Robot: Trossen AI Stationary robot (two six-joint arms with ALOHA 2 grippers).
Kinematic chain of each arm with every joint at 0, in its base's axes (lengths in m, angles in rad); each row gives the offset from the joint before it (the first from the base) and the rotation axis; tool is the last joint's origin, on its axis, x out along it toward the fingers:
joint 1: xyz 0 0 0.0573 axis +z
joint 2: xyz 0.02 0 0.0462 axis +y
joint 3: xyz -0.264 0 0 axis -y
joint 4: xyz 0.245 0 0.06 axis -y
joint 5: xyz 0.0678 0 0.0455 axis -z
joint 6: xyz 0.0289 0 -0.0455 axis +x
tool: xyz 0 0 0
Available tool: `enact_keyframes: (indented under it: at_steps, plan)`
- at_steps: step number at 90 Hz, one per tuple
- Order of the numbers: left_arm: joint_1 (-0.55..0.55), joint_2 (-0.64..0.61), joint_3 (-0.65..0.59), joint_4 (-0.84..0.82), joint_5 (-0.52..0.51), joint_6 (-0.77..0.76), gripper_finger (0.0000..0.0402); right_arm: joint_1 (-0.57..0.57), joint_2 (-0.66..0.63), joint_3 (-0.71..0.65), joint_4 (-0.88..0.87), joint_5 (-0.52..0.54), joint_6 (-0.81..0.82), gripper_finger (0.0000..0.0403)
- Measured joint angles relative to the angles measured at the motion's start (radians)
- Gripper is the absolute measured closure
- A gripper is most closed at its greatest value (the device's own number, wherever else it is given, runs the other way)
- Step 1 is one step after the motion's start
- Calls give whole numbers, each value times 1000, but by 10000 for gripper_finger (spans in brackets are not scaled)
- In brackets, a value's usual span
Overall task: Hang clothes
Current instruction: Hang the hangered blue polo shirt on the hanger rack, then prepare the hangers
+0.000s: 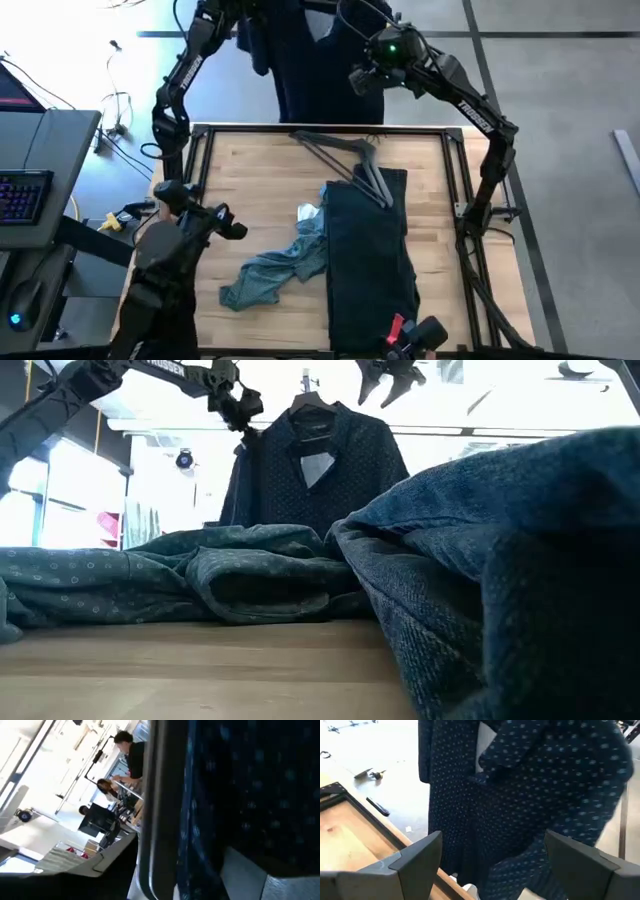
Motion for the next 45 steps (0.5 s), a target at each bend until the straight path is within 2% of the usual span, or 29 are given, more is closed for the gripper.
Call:
enact_keyframes:
  at_steps: [11,27,45]
  plan:
    - [-13,-35,0,-81,-26,-36,168,0,0,0,-31,26,-4,77]
    - [-41,-99,0,-255,-124,-172,168,9,-5,0,-108,44,15,78]
    - [-71,-166,0,-431,-129,-327,168,60,-22,0,-213,23,61,78]
